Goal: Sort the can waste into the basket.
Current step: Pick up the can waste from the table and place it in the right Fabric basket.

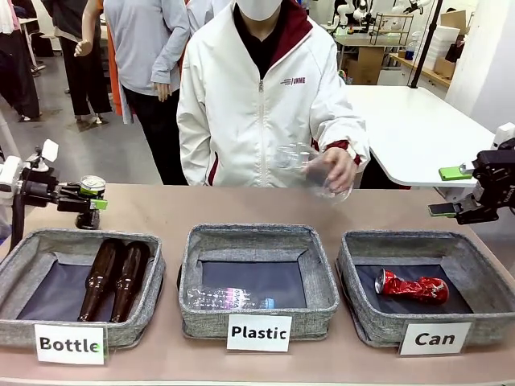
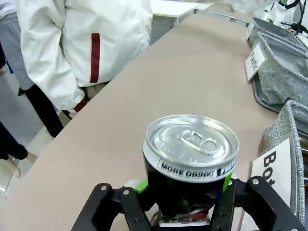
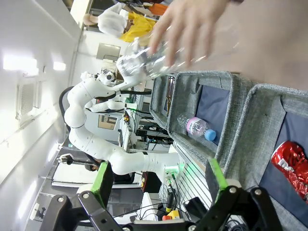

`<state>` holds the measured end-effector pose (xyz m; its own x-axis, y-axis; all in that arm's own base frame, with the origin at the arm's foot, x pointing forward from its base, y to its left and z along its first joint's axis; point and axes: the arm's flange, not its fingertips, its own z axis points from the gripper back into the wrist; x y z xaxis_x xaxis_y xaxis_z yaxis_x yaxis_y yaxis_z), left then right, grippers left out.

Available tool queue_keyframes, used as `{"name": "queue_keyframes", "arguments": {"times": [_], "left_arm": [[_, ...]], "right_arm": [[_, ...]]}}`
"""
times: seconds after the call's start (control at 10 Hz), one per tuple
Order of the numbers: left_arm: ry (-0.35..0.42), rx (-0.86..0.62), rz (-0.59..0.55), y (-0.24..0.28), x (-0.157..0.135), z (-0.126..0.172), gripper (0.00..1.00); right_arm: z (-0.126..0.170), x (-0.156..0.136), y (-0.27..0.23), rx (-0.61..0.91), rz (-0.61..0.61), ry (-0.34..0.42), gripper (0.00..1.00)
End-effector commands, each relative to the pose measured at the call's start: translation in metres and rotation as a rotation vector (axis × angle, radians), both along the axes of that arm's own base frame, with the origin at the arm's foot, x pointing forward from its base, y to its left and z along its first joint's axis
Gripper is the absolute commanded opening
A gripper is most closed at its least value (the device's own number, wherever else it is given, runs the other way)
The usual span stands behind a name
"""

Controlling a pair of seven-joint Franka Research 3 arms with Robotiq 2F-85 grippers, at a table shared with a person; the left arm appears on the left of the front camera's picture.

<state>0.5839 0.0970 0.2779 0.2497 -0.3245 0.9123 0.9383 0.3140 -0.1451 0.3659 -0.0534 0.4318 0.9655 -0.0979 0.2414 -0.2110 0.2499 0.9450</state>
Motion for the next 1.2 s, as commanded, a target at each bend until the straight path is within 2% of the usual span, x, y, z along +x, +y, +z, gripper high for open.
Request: {"name": "queue_keyframes", "arguments": {"times": [0.0, 0.2, 0.4, 0.6, 0.7, 0.8, 0.9, 1.0, 1.1], "left_arm": [[-0.053, -0.032, 0.002, -0.001, -0.002, 0.001, 0.0], [-0.099, -0.031, 0.017, 0.001, -0.01, 0.019, 0.0], [-0.161, -0.064, 0.029, 0.011, -0.036, 0.084, 0.0], [-0.22, -0.141, -0.003, 0.015, -0.087, 0.157, 0.0], [-0.191, -0.118, -0.064, 0.009, -0.121, 0.176, 0.0], [-0.126, -0.159, -0.18, -0.001, -0.153, 0.181, 0.0], [-0.087, -0.179, -0.266, -0.013, -0.173, 0.176, 0.0], [-0.037, -0.202, -0.33, -0.028, -0.184, 0.168, 0.0], [-0.022, -0.166, -0.353, -0.043, -0.186, 0.16, 0.0]], "right_arm": [[0.0, -0.001, -0.003, -0.005, 0.019, -0.018, 1.0], [0.0, -0.001, -0.003, -0.005, 0.019, -0.018, 1.0], [0.0, -0.001, -0.003, -0.005, 0.019, -0.018, 1.0], [0.0, -0.001, -0.003, -0.005, 0.019, -0.018, 1.0], [0.0, -0.001, -0.003, -0.005, 0.019, -0.018, 1.0], [0.0, -0.001, -0.003, -0.005, 0.019, -0.018, 1.0], [0.0, -0.001, -0.003, -0.005, 0.019, -0.018, 1.0], [0.0, -0.001, -0.003, -0.005, 0.019, -0.018, 1.0], [0.0, -0.001, -0.003, -0.005, 0.019, -0.018, 1.0]]}}
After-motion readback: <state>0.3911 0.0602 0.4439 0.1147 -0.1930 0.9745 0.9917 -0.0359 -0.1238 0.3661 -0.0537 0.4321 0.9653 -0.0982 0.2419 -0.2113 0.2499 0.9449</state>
